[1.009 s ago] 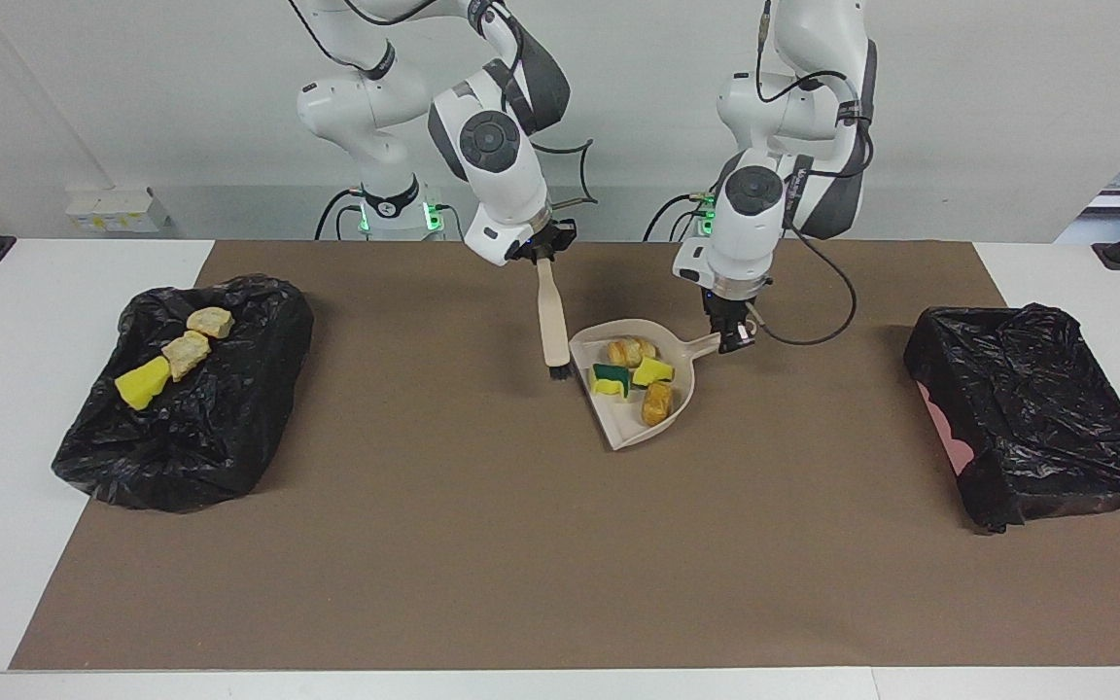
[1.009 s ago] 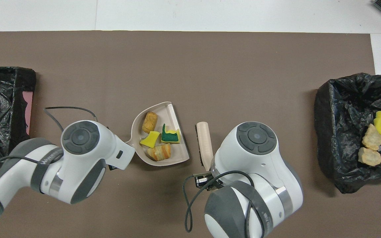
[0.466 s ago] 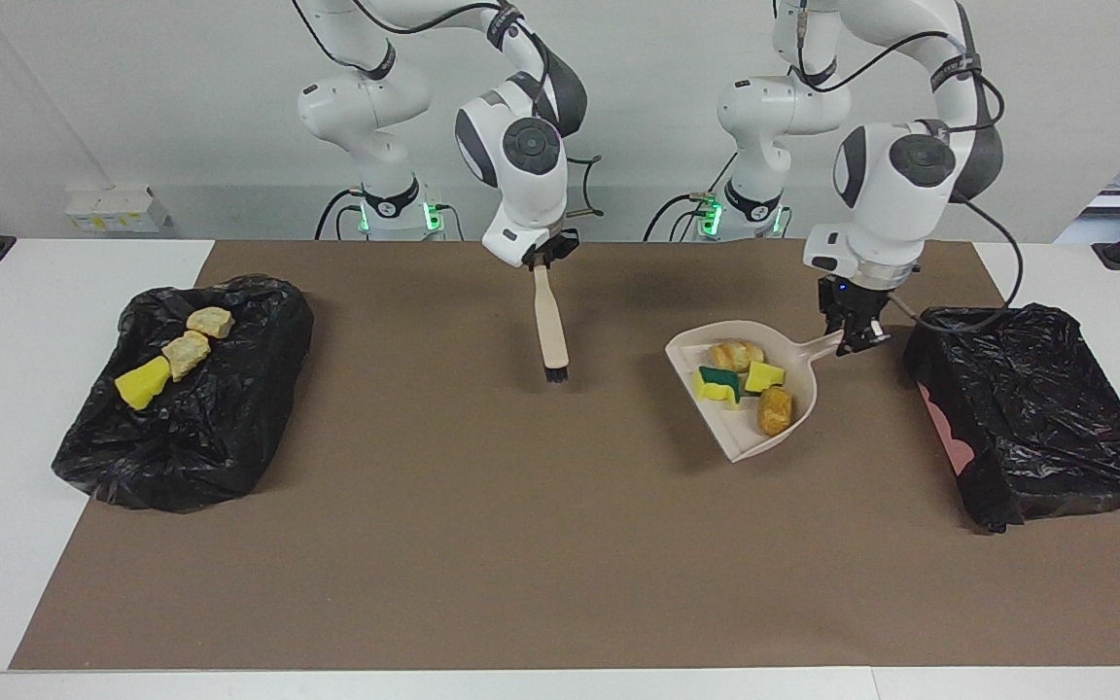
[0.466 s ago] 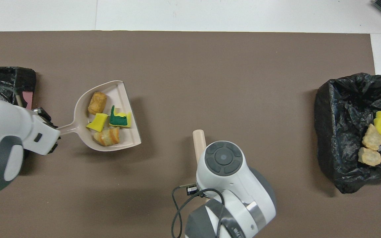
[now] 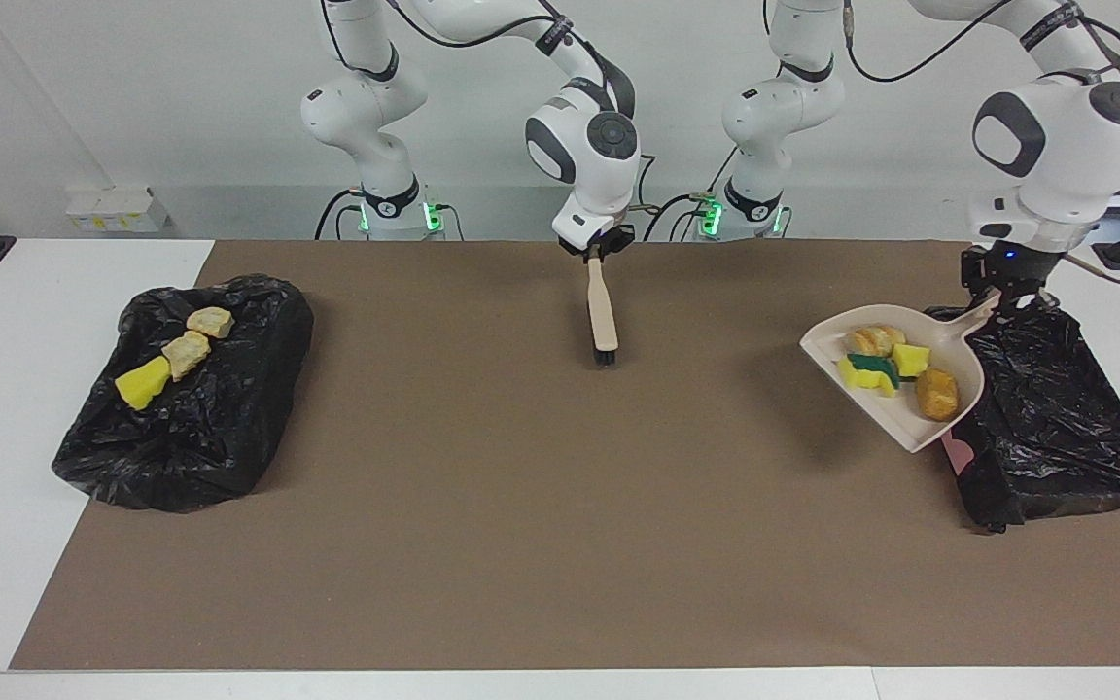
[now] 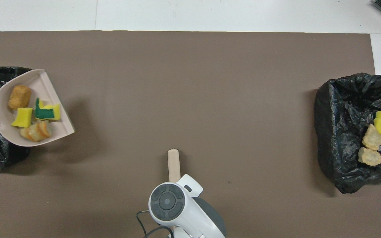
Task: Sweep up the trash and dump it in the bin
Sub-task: 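Tip the dustpan into the black bag with the left gripper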
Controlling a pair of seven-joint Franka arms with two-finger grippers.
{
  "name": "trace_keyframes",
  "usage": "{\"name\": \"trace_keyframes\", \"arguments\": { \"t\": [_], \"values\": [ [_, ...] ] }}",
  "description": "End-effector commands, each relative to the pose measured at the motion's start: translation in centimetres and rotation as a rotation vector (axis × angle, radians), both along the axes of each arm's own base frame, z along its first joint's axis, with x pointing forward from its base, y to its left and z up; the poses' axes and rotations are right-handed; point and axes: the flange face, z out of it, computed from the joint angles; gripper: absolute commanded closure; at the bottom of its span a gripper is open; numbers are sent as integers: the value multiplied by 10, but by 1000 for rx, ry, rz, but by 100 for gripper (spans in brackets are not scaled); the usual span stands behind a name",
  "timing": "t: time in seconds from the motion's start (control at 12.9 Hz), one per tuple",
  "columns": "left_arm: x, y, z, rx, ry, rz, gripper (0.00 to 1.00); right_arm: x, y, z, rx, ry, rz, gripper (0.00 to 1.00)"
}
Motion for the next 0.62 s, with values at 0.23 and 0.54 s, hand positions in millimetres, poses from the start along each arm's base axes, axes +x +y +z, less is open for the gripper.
{"name": "trace_keyframes", "arguments": {
  "t": [0.23, 0.54],
  "values": [
    [14, 114, 45, 94, -31, -51, 100, -6, 20, -12, 3, -27, -37, 1],
    [35, 145, 70, 373, 18, -142, 100, 15, 20, 10, 18, -38, -52, 0]
  ]
}}
